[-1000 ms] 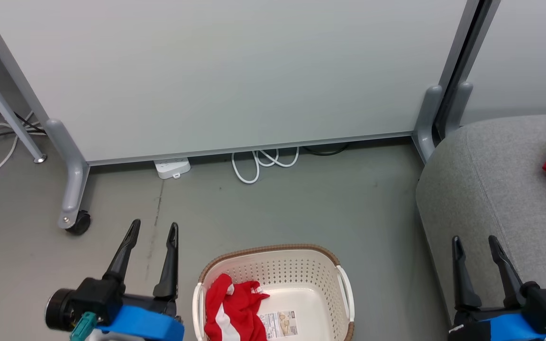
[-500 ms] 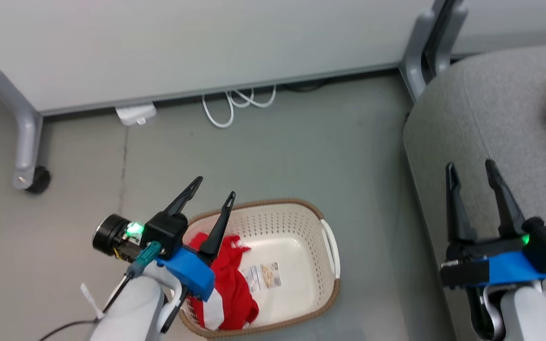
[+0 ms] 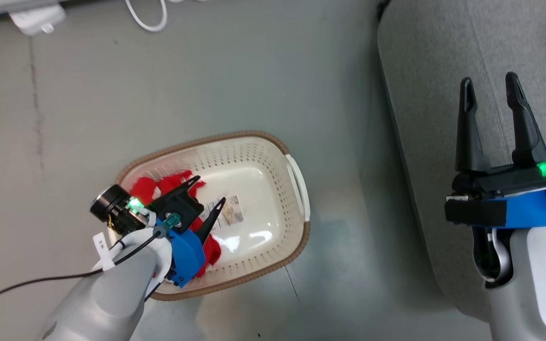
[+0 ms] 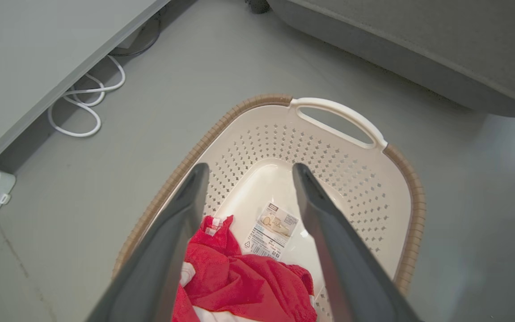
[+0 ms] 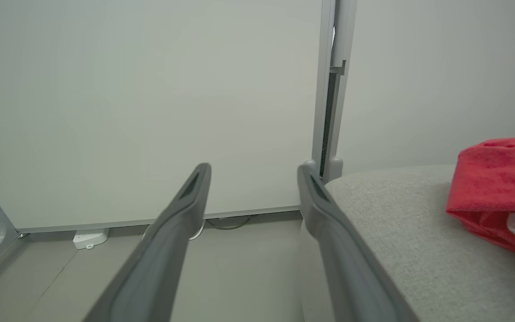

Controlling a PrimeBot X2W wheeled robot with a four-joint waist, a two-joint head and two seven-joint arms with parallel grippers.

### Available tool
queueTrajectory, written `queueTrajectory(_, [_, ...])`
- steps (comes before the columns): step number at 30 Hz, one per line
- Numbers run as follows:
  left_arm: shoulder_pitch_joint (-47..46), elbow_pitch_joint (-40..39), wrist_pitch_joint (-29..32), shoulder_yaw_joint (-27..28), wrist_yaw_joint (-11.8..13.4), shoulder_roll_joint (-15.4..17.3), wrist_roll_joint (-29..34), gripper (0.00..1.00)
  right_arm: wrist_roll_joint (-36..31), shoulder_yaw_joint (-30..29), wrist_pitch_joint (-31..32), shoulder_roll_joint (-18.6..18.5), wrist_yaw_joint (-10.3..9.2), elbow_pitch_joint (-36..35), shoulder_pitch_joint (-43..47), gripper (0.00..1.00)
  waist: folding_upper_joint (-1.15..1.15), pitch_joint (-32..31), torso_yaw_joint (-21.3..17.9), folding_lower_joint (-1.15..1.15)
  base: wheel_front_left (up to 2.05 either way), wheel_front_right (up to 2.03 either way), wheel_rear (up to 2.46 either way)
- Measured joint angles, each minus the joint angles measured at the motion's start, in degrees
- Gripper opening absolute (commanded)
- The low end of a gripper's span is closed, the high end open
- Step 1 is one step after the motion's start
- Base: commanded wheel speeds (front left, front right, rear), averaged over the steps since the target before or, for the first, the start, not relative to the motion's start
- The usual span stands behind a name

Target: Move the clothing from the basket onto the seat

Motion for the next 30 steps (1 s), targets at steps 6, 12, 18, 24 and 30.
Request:
queueTrajectory(6, [-5.7,8.0,0.7,-9.3,0.0,0.3,-1.2,1.00,0.2,0.1,0.0,0.2,0.00,-0.7,-3.0,1.00,0.00,6.4,-2.4,0.00,0.00,0.00,0.00])
queueTrajectory(12, [-9.9,13.1,3.1,-17.7,0.0,0.9,-3.2,1.00,0.2,0.1,0.0,0.6,0.00,-1.8,-5.6,1.00,0.00,11.8,-4.5,0.00,0.00,0.00,0.00])
queueTrajectory(18, [-13.9,16.8,7.9,-24.0,0.0,1.7,-5.2,1.00,0.3,0.1,0.0,1.1,0.00,-2.9,-7.5,1.00,0.00,16.6,-5.9,0.00,0.00,0.00,0.00])
queueTrajectory(24, [-17.9,18.8,14.7,-28.5,0.0,3.1,-6.0,1.00,0.3,0.3,0.0,1.6,0.00,-4.3,-10.0,1.00,0.00,22.0,-7.0,-0.01,0.00,0.00,0.00])
queueTrajectory(30, [-20.1,19.6,19.0,-29.3,0.0,4.1,-4.5,1.00,0.3,0.5,0.0,1.9,0.00,-5.0,-10.5,1.00,0.00,25.3,-7.6,-0.01,0.00,0.00,0.00])
